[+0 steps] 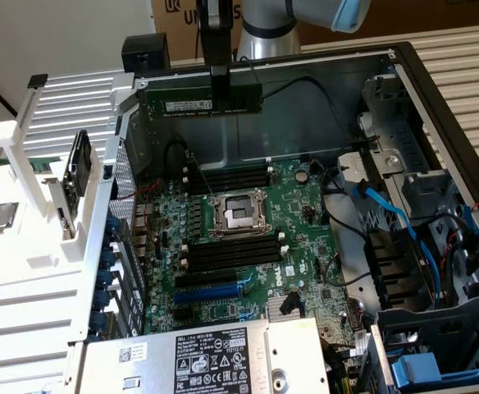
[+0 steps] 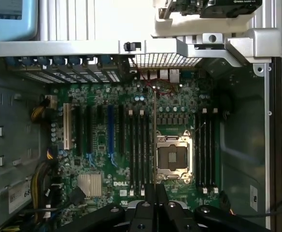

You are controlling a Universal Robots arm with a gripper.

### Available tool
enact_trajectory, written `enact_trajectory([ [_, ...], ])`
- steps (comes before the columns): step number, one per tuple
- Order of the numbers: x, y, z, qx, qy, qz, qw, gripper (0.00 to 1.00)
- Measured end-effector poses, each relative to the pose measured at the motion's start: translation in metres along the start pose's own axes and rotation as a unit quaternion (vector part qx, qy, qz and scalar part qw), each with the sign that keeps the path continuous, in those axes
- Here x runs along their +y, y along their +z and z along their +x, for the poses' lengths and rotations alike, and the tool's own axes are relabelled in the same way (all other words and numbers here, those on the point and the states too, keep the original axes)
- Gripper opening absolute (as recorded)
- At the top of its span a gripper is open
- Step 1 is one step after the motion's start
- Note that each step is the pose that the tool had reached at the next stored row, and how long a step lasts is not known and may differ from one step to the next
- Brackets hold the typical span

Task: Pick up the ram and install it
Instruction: 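Pick up the ram and move it above insertion slot, then insert the ram into the slot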

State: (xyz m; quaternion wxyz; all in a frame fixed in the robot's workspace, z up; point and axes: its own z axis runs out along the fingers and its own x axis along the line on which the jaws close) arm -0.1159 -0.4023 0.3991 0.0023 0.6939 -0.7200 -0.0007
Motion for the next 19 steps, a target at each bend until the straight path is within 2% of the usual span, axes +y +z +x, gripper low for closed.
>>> enact_trajectory([
  [4,-0.0007,0.0112,-0.0001,-0.0001,0.0,0.0044,1.0,0.12],
  [17,-0.0012,0.0116,-0.0001,-0.0002,0.0,0.0048,1.0,0.12],
  [19,-0.0015,0.0126,-0.0001,-0.0015,0.0,0.0058,1.0,0.12],
])
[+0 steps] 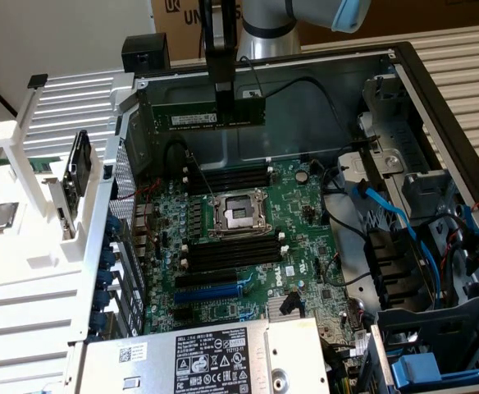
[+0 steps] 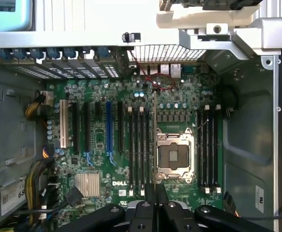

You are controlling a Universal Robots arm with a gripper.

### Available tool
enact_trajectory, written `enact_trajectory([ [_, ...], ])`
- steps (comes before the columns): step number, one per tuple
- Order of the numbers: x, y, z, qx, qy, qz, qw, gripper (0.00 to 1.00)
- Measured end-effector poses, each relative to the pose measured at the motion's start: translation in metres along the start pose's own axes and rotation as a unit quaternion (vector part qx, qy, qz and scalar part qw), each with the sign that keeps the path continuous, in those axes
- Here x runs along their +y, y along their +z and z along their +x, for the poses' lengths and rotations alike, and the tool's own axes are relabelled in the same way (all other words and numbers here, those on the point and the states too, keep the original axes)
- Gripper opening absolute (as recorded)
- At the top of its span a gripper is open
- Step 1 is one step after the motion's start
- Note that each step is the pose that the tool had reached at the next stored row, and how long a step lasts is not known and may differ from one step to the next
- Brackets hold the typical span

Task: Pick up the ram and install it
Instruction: 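Insert the ram into the slot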

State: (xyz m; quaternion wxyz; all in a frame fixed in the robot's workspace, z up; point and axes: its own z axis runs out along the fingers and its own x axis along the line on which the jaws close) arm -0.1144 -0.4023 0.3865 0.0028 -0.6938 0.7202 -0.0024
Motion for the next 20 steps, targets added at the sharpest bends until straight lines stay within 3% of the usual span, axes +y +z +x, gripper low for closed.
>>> enact_trajectory([
  [2,-0.0001,0.0009,0.0,-0.0011,0.0,0.0037,1.0,0.12],
  [5,0.0,0.002,0.0,-0.0021,0.002,0.0119,0.9999,0.12],
  [6,0.0001,0.003,0.0,-0.0043,0.007,0.0142,0.9999,0.12],
  [9,0.0005,0.0047,0.002,-0.0091,0.007,0.014,0.9998,0.12],
  [11,0.0003,0.0063,0.006,-0.0172,0.008,0.0137,0.9997,0.12],
  [12,0.0001,0.0077,0.01,-0.0262,0.008,0.0133,0.9995,0.12],
  [13,0.0001,0.0084,0.012,-0.0298,0.008,0.0132,0.9994,0.12],
  [16,0.0001,0.0095,0.014,-0.031,0.008,0.0132,0.9994,0.12],
  [20,-0.0001,0.0183,0.014,-0.0301,0.008,0.0132,0.9994,0.12],
])
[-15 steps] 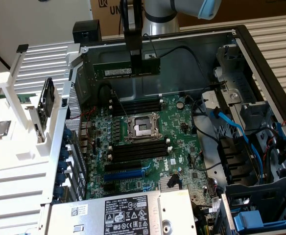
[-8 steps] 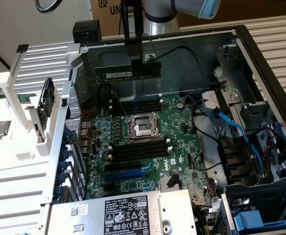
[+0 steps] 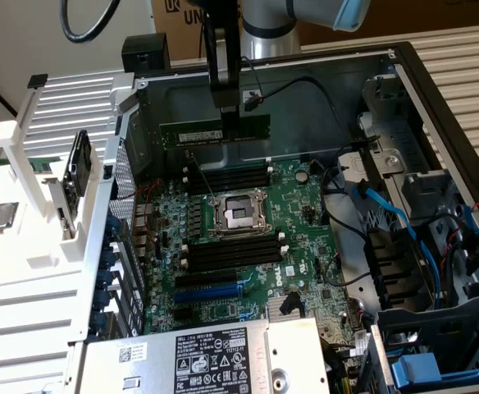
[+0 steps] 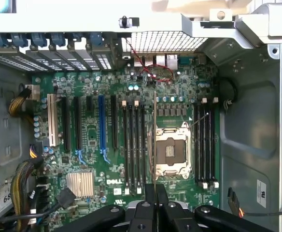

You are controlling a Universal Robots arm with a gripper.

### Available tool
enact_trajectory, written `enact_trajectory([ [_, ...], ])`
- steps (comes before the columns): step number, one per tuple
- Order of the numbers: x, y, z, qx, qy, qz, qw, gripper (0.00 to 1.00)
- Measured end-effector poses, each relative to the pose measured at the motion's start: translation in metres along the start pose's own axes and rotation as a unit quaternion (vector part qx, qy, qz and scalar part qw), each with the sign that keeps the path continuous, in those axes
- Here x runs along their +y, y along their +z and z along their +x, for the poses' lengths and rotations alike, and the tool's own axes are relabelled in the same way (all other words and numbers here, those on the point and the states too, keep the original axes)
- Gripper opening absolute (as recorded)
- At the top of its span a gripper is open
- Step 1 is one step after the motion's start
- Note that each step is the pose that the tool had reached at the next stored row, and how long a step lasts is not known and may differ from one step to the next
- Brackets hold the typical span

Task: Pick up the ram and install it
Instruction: 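Insert the ram into the slot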

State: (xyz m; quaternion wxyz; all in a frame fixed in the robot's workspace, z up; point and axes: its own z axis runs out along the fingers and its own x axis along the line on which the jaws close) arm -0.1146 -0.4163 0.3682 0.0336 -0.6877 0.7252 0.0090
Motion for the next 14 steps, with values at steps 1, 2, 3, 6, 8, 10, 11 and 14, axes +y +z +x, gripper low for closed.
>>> enact_trajectory([
  [1,-0.0003,0.0018,0.0,0.0004,0.0,0.0,1.0,0.12],
  [2,-0.0008,0.0035,0.0,0.0011,0.0,0.0,1.0,0.12],
  [3,-0.0016,0.0053,0.0,0.0018,0.0,0.0,1.0,0.12],
  [6,-0.0046,0.0125,0.0,0.0049,0.0,0.0002,1.0,0.12],
  [8,-0.0047,0.0162,0.0,0.0062,0.0,0.0004,1.0,0.12],
  [10,-0.0049,0.0208,0.0,0.0093,0.0,0.0005,1.0,0.12],
  [11,-0.0049,0.0222,0.0,0.0101,-0.001,0.0005,0.9999,0.12],
  [14,-0.005,0.0249,0.0,0.0132,-0.001,0.0006,0.9999,0.12],
])
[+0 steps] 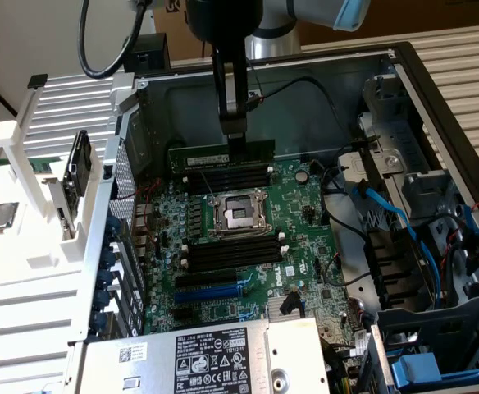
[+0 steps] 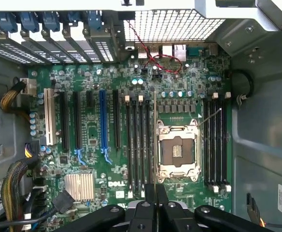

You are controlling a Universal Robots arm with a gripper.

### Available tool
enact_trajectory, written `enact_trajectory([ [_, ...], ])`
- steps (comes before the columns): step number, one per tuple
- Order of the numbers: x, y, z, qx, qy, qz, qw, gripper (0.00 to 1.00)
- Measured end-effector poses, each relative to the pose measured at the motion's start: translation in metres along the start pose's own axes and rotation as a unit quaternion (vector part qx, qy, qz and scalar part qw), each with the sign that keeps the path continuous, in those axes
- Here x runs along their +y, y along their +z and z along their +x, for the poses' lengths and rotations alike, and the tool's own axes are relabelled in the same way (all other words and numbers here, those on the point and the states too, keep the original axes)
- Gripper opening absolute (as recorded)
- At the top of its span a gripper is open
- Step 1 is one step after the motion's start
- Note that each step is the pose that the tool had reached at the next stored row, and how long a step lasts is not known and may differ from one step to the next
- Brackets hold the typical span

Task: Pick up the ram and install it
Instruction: 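Insert the ram into the slot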

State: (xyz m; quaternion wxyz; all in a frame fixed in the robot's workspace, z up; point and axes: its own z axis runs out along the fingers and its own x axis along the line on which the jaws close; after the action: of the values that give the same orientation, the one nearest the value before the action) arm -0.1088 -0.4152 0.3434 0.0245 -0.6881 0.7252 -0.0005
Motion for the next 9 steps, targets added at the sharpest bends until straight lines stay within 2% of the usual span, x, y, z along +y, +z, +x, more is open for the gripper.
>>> enact_trajectory([
  [5,0.0001,0.0006,0.0,-0.0001,0.0,0.0001,1.0,0.12],
  [9,0.0003,0.006,0.0002,0.0,0.0,0.0002,1.0,0.12],
])
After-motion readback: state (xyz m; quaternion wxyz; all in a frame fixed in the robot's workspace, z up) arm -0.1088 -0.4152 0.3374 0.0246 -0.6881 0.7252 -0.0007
